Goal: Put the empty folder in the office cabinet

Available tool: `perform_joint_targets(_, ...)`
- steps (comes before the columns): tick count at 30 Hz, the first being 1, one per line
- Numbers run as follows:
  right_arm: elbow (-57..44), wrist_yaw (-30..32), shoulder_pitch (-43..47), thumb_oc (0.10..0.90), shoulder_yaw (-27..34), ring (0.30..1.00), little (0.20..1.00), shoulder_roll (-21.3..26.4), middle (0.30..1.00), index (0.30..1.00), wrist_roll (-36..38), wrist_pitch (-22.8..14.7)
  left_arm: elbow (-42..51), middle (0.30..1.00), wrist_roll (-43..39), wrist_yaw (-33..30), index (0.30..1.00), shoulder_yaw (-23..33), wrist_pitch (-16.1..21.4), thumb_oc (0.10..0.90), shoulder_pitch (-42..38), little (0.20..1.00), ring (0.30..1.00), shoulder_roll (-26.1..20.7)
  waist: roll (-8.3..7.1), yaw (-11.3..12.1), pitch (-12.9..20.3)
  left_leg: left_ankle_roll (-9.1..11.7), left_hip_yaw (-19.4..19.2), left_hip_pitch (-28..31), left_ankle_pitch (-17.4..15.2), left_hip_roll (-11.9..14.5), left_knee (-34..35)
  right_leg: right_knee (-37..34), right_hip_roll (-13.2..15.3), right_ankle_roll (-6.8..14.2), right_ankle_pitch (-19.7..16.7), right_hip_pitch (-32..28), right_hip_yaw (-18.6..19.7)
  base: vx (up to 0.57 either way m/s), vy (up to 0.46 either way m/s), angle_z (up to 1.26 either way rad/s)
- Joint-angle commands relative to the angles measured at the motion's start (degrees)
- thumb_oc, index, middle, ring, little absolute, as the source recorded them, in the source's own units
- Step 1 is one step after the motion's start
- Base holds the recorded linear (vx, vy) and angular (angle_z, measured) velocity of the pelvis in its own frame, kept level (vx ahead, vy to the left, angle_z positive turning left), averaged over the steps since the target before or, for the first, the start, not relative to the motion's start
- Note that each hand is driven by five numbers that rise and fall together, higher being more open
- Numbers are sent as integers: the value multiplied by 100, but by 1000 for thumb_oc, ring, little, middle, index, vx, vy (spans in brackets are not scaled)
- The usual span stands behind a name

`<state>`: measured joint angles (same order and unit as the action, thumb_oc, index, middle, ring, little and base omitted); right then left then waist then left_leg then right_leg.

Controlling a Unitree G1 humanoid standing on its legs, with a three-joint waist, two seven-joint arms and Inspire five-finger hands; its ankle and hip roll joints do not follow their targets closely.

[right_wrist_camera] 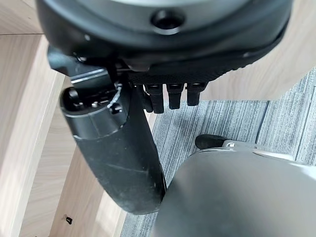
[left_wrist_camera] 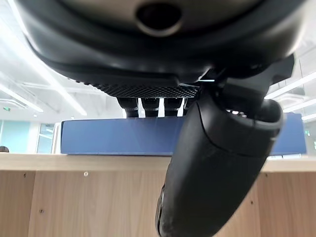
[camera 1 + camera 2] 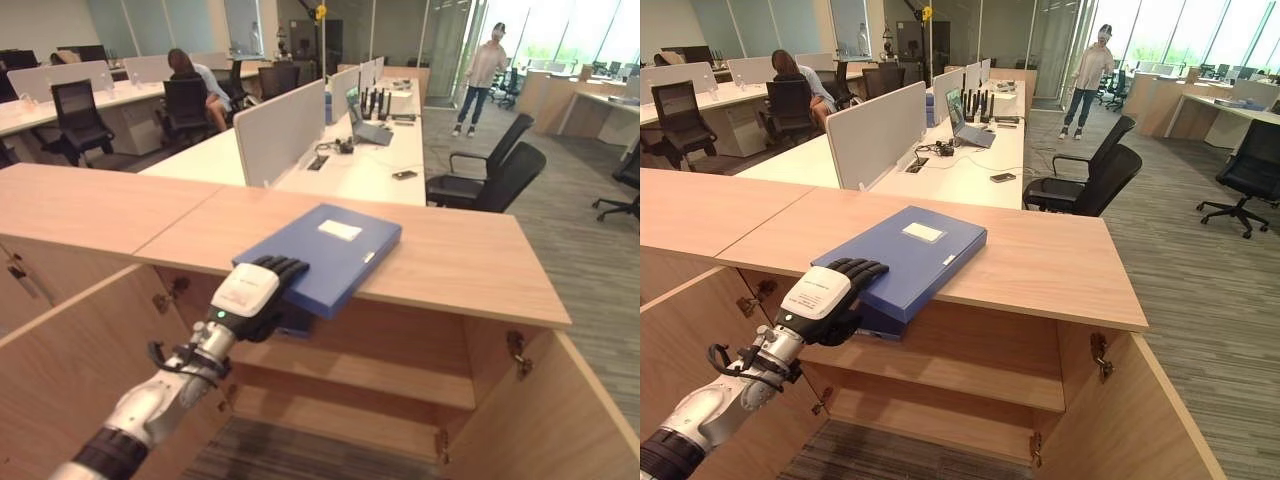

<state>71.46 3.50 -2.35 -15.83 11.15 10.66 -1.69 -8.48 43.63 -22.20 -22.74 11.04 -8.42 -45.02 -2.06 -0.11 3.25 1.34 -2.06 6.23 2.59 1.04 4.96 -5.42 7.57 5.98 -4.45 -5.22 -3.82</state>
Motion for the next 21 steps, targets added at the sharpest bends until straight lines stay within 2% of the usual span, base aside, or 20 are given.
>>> perform_joint_targets(1, -70, 113, 355, 800, -234, 900, 900, 127, 900, 900, -109, -159, -254, 300, 186, -150, 300, 136, -132, 400, -842, 300, 300, 94, -76, -117, -82, -108, 167, 309, -892, -189, 4, 42, 9, 242, 265, 41, -134, 28, -2, -7)
perform_joint_targets(7, -76, 155, 353, 800, -229, 900, 900, 112, 900, 900, -118, -161, -373, 300, 201, -257, 300, 189, -190, 400, -644, 300, 300, 246, -78, -116, -74, -111, 165, 330, -942, -174, 4, 42, -5, 248, 317, 14, -126, -7, -8, -3)
perform_joint_targets(12, -108, 204, 351, 800, -190, 900, 900, 88, 900, 900, -100, -182, -366, 300, 68, -377, 300, 457, -212, 400, -224, 300, 300, 425, -104, -88, -92, -113, 174, 297, -883, -182, 4, 42, 2, 232, 273, 43, -133, -10, -5, -1)
perform_joint_targets(17, -209, 228, 348, 800, -82, 900, 900, 39, 900, 900, -36, -201, 320, 300, -478, -368, 300, 1186, -112, 400, 572, 300, 300, 688, -122, -19, -138, -120, 225, 275, -859, -182, 4, 42, 8, 212, 277, 39, -163, 0, 0, 0)
perform_joint_targets(21, -242, 214, 347, 800, -74, 900, 900, 4, 900, 900, -19, -211, 719, 300, -721, -362, 300, 1521, -18, 400, 905, 300, 300, 758, -126, 21, -158, -125, 252, 254, -848, -188, 4, 42, 18, 205, 280, 41, -188, -3, 0, 1)
